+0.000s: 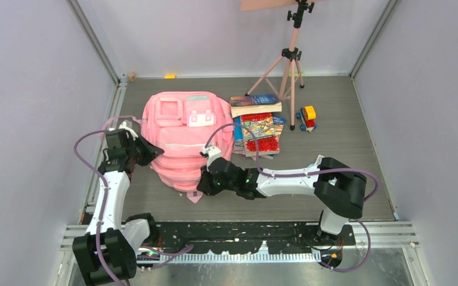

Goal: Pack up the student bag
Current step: Unzip the student bag at the center of the board.

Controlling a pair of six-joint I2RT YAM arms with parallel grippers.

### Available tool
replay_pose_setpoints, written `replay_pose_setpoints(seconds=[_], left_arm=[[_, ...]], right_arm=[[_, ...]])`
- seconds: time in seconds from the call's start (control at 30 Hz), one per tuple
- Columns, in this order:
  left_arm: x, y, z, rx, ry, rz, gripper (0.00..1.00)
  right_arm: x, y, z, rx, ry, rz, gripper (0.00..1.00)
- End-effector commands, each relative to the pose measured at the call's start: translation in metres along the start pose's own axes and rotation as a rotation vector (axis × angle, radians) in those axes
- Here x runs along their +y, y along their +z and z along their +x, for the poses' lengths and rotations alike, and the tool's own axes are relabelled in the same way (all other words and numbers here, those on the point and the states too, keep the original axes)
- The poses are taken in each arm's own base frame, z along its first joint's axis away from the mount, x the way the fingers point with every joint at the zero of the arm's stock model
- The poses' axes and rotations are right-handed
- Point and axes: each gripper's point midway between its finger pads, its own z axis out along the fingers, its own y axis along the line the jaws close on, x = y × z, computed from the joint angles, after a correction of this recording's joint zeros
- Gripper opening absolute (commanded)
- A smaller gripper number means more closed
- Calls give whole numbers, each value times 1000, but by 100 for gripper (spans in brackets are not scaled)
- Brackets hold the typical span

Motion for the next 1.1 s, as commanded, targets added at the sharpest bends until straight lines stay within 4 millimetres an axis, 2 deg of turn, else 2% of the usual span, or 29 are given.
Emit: replay_pose_setpoints(seconds=[0.0,0.1,0.33,0.37,0.43,0.47,0.5,0.53,0.63,0.73,0.83,0.97,1.07], left_arm=[[-39,-7,-9,-17,83,163,0],[-39,-8,-8,-21,86,165,0],[-38,-7,-8,-22,101,165,0],[-38,-7,-8,-22,102,163,0],[-38,-6,-8,-20,104,163,0],[-38,-6,-9,-20,107,164,0],[-38,-6,-9,-22,109,163,0],[-38,-7,-10,-25,113,161,0],[-36,-7,-10,-26,122,151,0],[-35,-6,-11,-26,129,141,0],[-31,-6,-12,-25,136,119,0],[-29,-6,-13,-28,143,105,0],[-28,-6,-11,-18,143,102,0]], right_arm=[[51,2,-16,-51,-11,-106,0],[67,12,-14,-40,-29,-135,0],[87,39,-16,-24,-66,-166,0],[83,46,-9,-7,-76,-156,0],[85,56,-8,3,-95,-155,0],[91,58,-15,-9,-100,-164,0],[88,64,-10,4,-115,-155,0],[94,65,-18,-11,-120,-163,1],[96,73,-20,-5,-148,-159,2],[104,73,-22,-4,-166,-193,14],[102,67,-23,-8,-193,-198,27],[96,38,-41,-71,-210,-163,54],[85,5,-56,-121,-215,-107,63]])
